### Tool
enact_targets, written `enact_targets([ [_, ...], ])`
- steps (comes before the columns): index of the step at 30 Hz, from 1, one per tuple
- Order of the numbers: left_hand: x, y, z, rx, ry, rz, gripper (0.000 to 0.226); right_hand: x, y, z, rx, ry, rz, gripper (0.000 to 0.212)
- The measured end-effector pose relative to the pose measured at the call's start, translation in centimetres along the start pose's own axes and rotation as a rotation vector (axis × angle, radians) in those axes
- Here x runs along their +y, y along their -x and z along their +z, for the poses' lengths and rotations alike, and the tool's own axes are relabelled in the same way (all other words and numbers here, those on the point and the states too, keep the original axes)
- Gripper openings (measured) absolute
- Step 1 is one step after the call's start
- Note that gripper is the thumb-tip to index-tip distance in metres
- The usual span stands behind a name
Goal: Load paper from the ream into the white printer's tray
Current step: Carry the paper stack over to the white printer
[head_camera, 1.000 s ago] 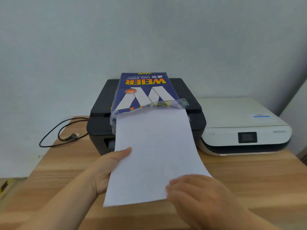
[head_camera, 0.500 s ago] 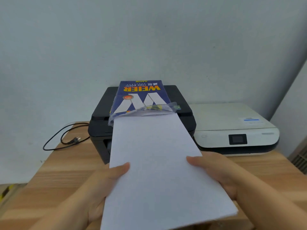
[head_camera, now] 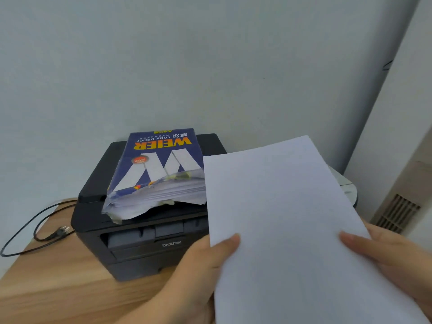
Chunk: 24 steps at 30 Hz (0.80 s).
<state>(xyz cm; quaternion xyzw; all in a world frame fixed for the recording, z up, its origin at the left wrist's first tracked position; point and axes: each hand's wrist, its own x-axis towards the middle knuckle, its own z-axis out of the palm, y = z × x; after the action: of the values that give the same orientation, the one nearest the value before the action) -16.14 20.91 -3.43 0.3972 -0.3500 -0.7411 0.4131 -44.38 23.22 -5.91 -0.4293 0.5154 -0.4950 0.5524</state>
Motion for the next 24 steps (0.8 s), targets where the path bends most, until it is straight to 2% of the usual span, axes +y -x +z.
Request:
enact_targets([
  [2,0.0,-2.6,0.8,-0.076,0.021,-0.001,0.022,-2.6,-0.9,1.7,-0.003,-0.047,0.098,0.081],
  [4,-0.1,-5.6,1.8,-0.1,-0.032,0.003,0.022,-2.5,-3.4,-0.6,0.073,-0.055,0.074,0.076],
  [10,-1.1,-13.6,4.4,-0.05,-0.167,-0.076,0.021,-1.0,-9.4,-5.3,0.194,-0.077,0.099,0.071],
  [12,-1.7,-16.1,5.3,-0.026,-0.19,-0.082,0.021,-0.5,-11.4,-7.1,0.212,-0.077,0.109,0.065],
  [16,-3.1,-21.7,7.4,0.026,-0.258,-0.072,0.023,0.1,-15.5,-10.9,0.279,-0.065,0.158,0.027],
  [21,-5.1,-28.8,10.0,0.13,-0.283,-0.06,0.022,0.3,-21.2,-15.9,0.302,-0.103,0.267,0.022],
  [24,-6.0,-33.1,11.0,0.217,-0.297,-0.071,0.024,0.0,-24.7,-18.4,0.265,0.015,0.306,0.019],
])
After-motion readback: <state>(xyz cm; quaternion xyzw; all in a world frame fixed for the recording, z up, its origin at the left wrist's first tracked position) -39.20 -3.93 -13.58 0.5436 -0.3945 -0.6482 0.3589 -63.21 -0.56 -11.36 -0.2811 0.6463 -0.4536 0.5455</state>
